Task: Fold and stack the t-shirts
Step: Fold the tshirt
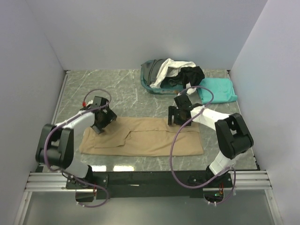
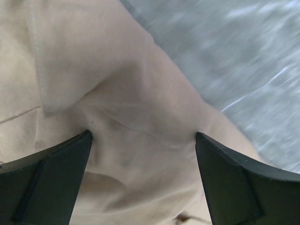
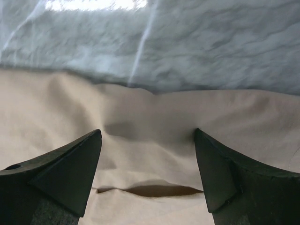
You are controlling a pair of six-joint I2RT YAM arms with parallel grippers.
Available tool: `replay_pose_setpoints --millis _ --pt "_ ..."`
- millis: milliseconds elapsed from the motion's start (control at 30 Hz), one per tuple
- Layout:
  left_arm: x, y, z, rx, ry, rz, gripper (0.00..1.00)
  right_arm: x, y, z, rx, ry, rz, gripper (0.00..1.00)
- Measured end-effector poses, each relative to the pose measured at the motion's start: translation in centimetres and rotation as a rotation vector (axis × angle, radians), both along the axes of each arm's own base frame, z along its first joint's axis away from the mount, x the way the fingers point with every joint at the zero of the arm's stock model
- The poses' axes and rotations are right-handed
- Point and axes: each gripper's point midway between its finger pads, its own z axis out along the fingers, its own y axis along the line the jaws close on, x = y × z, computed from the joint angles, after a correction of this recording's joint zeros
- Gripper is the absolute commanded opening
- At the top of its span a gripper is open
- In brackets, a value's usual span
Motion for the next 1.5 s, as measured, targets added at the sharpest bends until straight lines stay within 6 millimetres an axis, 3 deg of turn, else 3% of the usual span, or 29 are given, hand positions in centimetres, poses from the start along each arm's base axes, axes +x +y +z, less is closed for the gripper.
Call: replay_pose_setpoints --millis 167,267,433,533,633,867,1167,1500 --pt "6.8 -0.9 0.2 0.021 -0.025 -0.017 0.99 -2.9 2.8 0.1 0.031 -0.022 0.103 0.87" --pt "13.0 -1.2 0.4 0.059 -0.058 -0.023 0.99 -6.4 6.6 0.3 0.071 0.0 0.233 0.87" --pt "26.6 -2.5 1.5 0.08 -0.198 -0.051 1.0 -12.8 11.7 0.8 0.145 0.078 0.441 0.87" --pt "31.1 -3.2 2.1 0.063 -0.275 -0.084 0.99 -16.2 13.2 1.3 0.155 0.117 0.547 0.87" --pt "32.3 -3.8 2.2 0.027 -0.313 -0.119 0.99 -17.4 14.0 2.4 0.16 0.113 0.594 0.87" --pt "33.3 -6.2 2.8 -0.089 -0.408 -0.211 0.99 -16.1 14.1 5.3 0.181 0.012 0.564 0.88" --pt "35.2 -10.3 3.6 -0.263 -0.519 -0.323 1.0 -14.3 13.3 11.4 0.272 -0.199 0.439 0.88" --pt "35.4 -17.0 4.7 -0.315 -0.599 -0.441 0.99 -13.8 11.1 12.9 0.303 -0.286 0.316 0.89"
